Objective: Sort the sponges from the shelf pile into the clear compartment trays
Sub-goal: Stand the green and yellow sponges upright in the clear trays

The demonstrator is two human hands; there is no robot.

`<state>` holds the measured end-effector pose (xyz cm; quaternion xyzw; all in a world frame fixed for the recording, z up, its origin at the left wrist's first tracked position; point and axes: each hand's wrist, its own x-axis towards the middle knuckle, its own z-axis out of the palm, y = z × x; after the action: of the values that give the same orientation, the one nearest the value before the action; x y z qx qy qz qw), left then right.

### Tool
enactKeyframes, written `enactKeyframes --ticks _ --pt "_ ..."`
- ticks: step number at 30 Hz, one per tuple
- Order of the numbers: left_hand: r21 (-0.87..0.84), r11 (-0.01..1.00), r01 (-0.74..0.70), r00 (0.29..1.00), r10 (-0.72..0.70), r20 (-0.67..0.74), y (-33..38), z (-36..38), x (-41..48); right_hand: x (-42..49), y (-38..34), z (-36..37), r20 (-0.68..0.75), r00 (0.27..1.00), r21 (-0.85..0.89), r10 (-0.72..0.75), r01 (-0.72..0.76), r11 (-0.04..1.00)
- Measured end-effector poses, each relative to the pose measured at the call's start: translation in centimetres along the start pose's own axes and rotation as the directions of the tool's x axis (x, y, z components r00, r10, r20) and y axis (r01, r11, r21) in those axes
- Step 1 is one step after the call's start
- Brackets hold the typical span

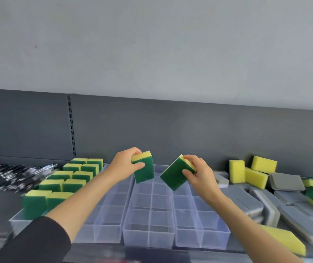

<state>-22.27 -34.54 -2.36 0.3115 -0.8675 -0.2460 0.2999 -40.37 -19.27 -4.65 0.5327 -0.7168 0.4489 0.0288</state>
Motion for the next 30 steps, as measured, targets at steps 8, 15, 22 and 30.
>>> enactKeyframes --ticks 8,15,22,30 --pt "0.052 0.998 -0.023 0.998 0.021 0.052 -8.5 -6.2 4.6 4.8 -4.0 8.2 0.0 0.998 -0.018 0.064 -0.064 0.998" --pt "0.064 0.998 -0.028 0.987 0.018 0.157 -13.7 -8.3 7.9 7.5 -5.2 13.4 0.014 0.991 -0.073 0.136 -0.135 0.988" --pt "0.056 0.998 -0.007 0.982 -0.004 0.191 -15.7 -8.1 10.3 10.7 -5.7 16.4 0.054 0.991 -0.103 0.12 -0.114 0.988" --pt "0.056 0.998 -0.004 0.977 -0.008 0.211 -16.6 -7.4 11.5 13.1 -5.2 19.3 0.099 0.992 -0.091 0.084 -0.075 0.993"
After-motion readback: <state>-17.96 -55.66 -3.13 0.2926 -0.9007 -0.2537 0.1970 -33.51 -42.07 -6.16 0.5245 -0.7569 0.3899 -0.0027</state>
